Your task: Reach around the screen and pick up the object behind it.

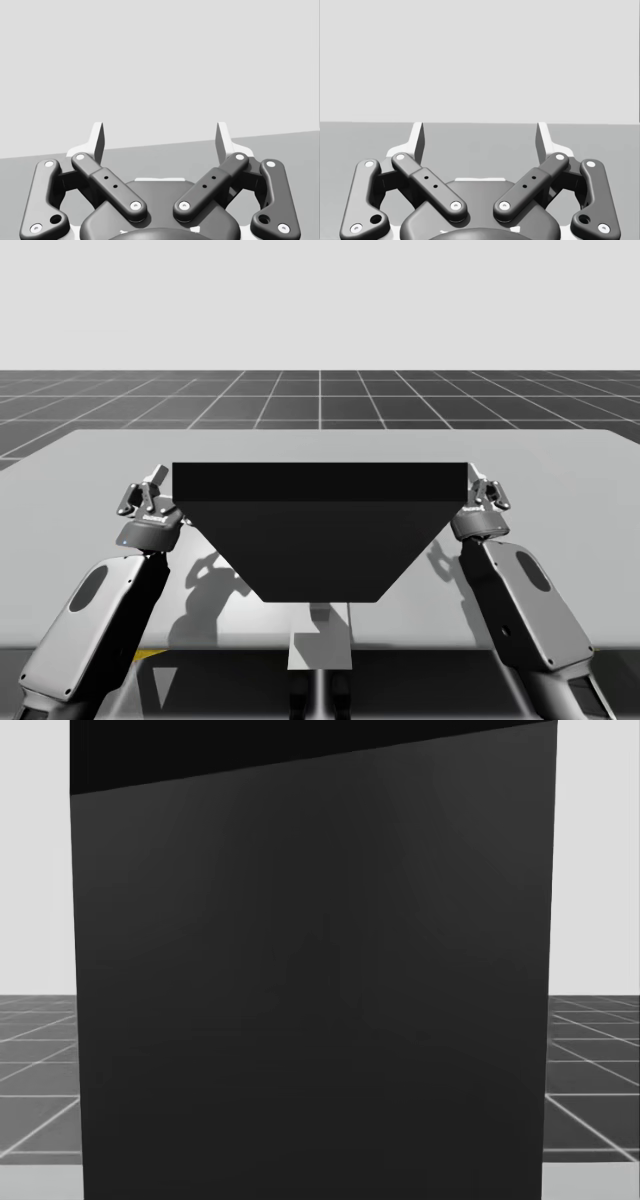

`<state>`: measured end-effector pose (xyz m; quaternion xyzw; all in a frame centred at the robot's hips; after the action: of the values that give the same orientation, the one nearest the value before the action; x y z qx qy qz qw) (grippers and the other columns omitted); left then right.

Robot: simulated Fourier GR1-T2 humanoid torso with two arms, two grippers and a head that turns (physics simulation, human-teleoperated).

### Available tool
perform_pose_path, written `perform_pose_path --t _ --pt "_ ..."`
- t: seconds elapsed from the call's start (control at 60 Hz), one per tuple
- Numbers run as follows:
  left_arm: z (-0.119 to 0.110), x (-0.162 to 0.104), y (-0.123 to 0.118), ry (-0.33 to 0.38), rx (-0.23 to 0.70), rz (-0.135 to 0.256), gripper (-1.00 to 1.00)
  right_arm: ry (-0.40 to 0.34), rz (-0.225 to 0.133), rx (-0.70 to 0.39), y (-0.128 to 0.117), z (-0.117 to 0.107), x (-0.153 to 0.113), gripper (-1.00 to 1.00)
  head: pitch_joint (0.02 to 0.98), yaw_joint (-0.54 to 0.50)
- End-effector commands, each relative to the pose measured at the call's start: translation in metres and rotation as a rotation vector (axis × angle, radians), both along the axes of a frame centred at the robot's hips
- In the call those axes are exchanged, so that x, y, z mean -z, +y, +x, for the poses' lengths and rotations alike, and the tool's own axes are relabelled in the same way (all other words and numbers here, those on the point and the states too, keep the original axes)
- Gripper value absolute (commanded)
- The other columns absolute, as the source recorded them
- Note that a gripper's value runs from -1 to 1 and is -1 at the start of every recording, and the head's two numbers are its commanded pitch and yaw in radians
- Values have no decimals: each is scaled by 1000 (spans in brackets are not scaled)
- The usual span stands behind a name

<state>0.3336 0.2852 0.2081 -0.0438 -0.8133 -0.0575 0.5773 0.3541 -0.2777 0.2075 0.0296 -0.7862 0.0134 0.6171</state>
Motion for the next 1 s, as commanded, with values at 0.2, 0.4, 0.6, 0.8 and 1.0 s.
perform_pose_path --t 0.2,0.4,0.6,0.8,1.0 --pt "0 1 0 67 49 -26 -1000 72 -36 -79 7 1 8 -1000 69 -14" --pt "-12 -4 4 182 143 -19 -1000 101 -27 -222 13 -11 6 -1000 72 -22" --pt "-44 -15 17 239 266 73 -1000 96 -132 -409 12 -31 3 -1000 72 -23" --pt "-75 -28 36 259 392 103 -1000 78 -175 -538 -4 -48 2 -1000 70 -20" --pt "-94 -27 52 312 509 170 -1000 69 -186 -642 -30 -61 1 -1000 76 -23"
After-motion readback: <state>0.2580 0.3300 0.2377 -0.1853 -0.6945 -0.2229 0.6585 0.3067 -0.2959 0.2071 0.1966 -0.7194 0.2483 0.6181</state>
